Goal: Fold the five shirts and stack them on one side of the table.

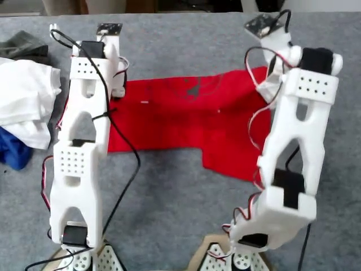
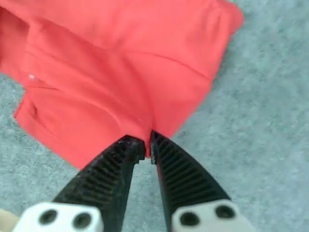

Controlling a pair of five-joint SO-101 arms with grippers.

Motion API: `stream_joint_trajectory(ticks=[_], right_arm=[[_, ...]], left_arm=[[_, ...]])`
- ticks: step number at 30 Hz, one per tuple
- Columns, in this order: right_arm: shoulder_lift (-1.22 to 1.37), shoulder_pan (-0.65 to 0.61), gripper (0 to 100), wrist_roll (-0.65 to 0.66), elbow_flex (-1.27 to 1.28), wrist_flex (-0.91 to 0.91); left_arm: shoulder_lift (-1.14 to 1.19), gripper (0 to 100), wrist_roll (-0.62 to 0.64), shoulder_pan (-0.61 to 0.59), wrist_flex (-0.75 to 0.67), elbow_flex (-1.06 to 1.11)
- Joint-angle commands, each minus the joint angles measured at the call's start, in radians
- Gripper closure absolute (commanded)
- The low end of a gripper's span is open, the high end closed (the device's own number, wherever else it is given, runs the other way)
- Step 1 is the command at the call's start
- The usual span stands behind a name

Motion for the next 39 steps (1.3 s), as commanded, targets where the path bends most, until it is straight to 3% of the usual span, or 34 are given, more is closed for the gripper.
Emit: stream_joint_trajectory(ticks=[1,9,20,30,39], right_arm=[[-0.145,-0.013,99.5,0.020,0.193,-0.094],[-0.371,-0.005,99.5,0.049,0.598,-0.276],[-0.613,0.022,99.5,0.077,0.886,-0.319],[-0.671,0.134,99.5,0.120,0.998,-0.361],[-0.677,0.136,99.5,0.152,1.118,-0.445]], left_arm=[[-0.114,98,-0.023,0.005,0.011,0.083],[-0.124,98,-0.026,0.003,-0.009,0.199],[-0.131,98,-0.074,-0.003,-0.014,0.313],[-0.133,98,-0.089,-0.008,-0.012,0.322],[-0.133,98,-0.110,-0.008,-0.034,0.374]])
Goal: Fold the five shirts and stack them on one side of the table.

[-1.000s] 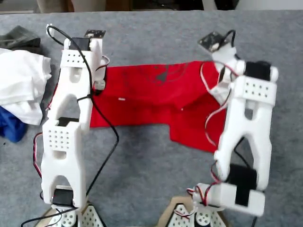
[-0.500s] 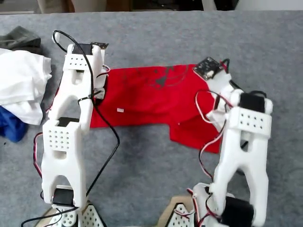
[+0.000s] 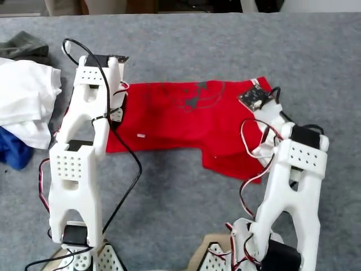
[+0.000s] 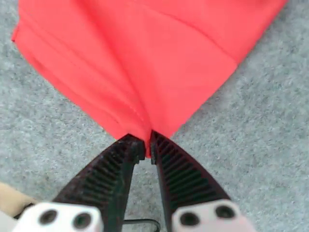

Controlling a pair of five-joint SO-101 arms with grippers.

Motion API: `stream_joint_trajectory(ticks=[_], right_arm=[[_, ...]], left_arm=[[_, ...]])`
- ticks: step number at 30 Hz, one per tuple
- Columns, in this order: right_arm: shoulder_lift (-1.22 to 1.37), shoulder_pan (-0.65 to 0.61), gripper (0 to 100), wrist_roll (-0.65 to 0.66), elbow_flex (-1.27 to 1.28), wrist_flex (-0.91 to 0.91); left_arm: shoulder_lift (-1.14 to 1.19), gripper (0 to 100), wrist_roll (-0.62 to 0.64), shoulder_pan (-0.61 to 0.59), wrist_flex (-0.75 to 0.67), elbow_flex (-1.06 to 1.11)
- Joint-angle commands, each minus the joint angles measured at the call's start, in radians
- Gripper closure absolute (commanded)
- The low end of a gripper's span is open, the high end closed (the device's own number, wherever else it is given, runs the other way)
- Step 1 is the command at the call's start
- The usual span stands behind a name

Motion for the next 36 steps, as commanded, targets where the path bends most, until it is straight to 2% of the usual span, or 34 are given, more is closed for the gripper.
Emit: stream_joint_trajectory(ticks=[1,13,18,21,26,28,33,36], right_arm=[[-0.033,0.012,99.5,0.014,0.016,-0.026],[-0.033,0.013,99.5,0.049,0.087,-0.063],[-0.033,0.005,99.1,0.055,0.127,-0.091],[-0.033,0.005,92.4,0.055,0.130,-0.091],[-0.033,0.005,67.0,0.084,0.127,-0.080],[-0.033,0.005,61.5,0.087,0.124,-0.074],[-0.033,0.013,63.1,0.086,0.076,-0.051],[-0.033,0.013,68.6,0.083,-0.012,-0.017]], left_arm=[[-0.073,98,-0.006,0.005,-0.009,0.006],[-0.067,98,-0.015,0.014,-0.028,0.011],[-0.062,98,-0.087,0.037,-0.014,0.029],[-0.062,97,-0.089,0.032,-0.011,0.034],[-0.071,80,-0.084,0.029,0.018,0.025],[-0.073,79,-0.089,0.032,0.023,0.021],[-0.073,79,-0.089,0.006,0.031,-0.026],[-0.091,79,-0.086,-0.038,0.035,-0.094]])
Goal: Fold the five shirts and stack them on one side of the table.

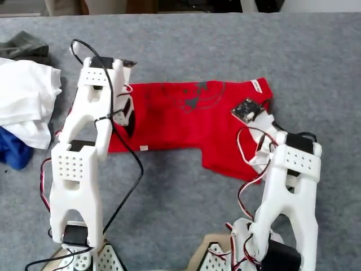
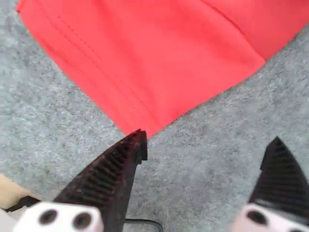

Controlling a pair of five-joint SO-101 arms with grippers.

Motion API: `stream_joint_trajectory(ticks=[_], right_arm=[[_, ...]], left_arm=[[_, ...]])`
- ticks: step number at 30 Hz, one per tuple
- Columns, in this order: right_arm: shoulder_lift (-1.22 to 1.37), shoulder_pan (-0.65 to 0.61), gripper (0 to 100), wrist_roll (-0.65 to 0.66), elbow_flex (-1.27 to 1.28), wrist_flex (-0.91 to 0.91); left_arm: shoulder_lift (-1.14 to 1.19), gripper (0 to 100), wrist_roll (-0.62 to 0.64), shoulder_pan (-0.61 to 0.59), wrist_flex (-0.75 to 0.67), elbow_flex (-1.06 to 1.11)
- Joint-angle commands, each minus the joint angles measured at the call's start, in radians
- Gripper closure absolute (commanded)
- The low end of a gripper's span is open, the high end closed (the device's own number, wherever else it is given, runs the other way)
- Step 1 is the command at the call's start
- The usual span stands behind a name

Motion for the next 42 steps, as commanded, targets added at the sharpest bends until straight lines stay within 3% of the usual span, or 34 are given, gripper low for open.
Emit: stream_joint_trajectory(ticks=[1,6,11,16,21,29,35,42], right_arm=[[-0.030,0.013,72.5,0.003,-0.139,0.028],[-0.012,-0.031,99.5,-0.068,-0.315,0.021],[0.156,-0.157,96.3,-0.219,-0.469,-0.003],[0.481,-0.262,98.8,-0.393,-0.680,-0.057],[0.802,-0.263,99.3,-0.493,-0.951,-0.063],[1.210,-0.196,99.3,-0.505,-1.310,-0.040],[1.446,-0.174,99.3,-0.453,-1.675,0.158],[1.649,-0.166,99.5,-0.451,-2.058,0.341]], left_arm=[[-0.110,79,0.003,-0.060,0.015,-0.118],[-0.197,83,0.112,-0.114,0.014,-0.318],[-0.125,98,0.199,-0.051,-0.066,-0.416],[0.071,98,0.288,-0.029,-0.215,-0.427],[0.229,98,0.319,-0.037,-0.288,-0.427],[0.334,98,0.319,-0.055,-0.313,-0.427],[0.337,98,0.316,-0.080,-0.344,-0.428],[0.335,98,0.321,-0.106,-0.275,-0.427]])
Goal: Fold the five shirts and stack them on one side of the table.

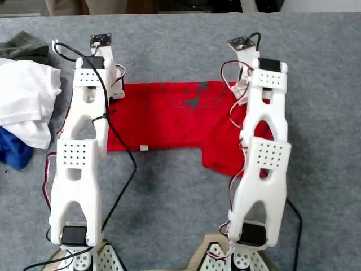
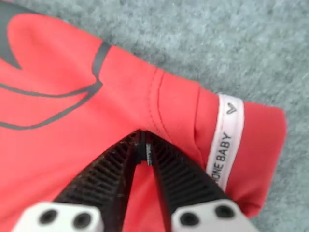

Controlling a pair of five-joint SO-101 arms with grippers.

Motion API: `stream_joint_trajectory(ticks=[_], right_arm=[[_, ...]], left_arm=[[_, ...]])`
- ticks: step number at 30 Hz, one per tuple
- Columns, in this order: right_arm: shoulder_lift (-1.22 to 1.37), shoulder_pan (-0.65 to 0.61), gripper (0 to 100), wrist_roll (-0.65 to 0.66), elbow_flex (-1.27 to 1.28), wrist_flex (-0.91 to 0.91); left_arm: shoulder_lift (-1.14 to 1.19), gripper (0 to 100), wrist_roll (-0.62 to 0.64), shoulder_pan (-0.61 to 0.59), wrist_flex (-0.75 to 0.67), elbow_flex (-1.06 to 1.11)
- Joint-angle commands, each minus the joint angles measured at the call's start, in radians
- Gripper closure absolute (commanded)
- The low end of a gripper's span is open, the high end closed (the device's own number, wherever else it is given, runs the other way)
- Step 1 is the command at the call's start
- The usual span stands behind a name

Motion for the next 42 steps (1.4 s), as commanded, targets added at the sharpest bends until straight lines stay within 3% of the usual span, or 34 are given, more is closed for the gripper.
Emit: stream_joint_trajectory(ticks=[1,7,12,16,19,25,31,36,42], right_arm=[[0.062,0.024,99.5,0.009,-0.225,0.081],[0.133,0.016,99.5,0.000,-0.611,0.308],[0.088,0.010,99.5,-0.012,-0.611,0.344],[0.012,0.016,99.5,-0.014,-0.607,0.361],[-0.056,0.047,99.5,-0.023,-0.601,0.362],[-0.211,0.079,99.5,-0.057,-0.479,0.364],[-0.383,0.042,99.5,-0.064,-0.219,0.362],[-0.453,0.038,99.5,-0.066,-0.067,0.356],[-0.496,0.035,99.5,-0.091,-0.033,0.359]], left_arm=[[-0.004,98,0.005,-0.044,0.034,-0.020],[-0.051,98,0.005,-0.029,0.180,-0.210],[-0.068,98,-0.002,-0.008,0.319,-0.416],[-0.104,98,0.000,-0.006,0.321,-0.402],[-0.200,98,-0.002,0.018,0.322,-0.236],[-0.613,98,0.055,0.132,0.315,0.367],[-0.885,98,0.058,0.150,0.118,0.767],[-0.892,98,0.058,0.153,-0.012,0.936],[-0.888,98,0.058,0.150,-0.144,0.979]])
